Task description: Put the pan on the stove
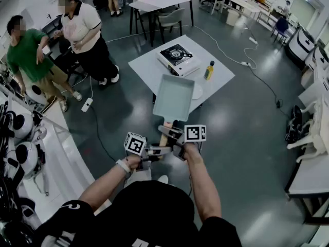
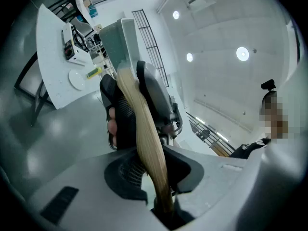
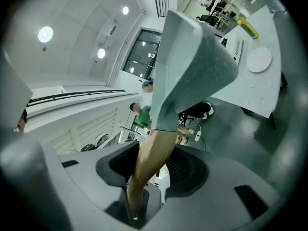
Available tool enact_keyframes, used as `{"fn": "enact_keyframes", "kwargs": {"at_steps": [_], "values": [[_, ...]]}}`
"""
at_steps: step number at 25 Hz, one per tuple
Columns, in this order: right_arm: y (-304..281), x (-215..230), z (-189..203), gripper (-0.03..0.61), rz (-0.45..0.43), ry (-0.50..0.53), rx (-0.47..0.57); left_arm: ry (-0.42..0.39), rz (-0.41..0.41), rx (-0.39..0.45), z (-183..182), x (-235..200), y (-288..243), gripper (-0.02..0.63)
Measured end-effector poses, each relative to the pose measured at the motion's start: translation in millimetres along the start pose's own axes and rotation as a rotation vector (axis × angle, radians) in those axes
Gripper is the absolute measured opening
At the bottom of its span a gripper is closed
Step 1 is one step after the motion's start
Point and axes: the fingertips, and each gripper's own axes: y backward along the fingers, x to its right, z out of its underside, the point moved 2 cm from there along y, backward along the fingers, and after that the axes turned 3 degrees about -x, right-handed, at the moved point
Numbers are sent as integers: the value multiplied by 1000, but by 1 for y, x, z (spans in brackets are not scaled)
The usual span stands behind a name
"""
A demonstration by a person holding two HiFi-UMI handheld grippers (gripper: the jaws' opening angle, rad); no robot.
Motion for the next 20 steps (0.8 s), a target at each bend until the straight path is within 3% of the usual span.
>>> {"fn": "enact_keyframes", "kwargs": {"at_steps": [4, 8, 12, 15, 20], "values": [[15, 18, 5, 163, 170, -36, -6, 3, 7, -4, 1, 2, -1, 69], [9, 5, -1, 163, 62, 62, -8, -5, 14, -4, 1, 5, -5, 69], [19, 17, 3, 164, 159, -39, -5, -4, 14, -5, 0, 4, -8, 71], [9, -1, -6, 164, 19, 38, 3, -2, 7, -6, -2, 1, -9, 72], [16, 23, -3, 165, 150, -53, 1, 4, 4, -13, -6, -6, -6, 72]]}}
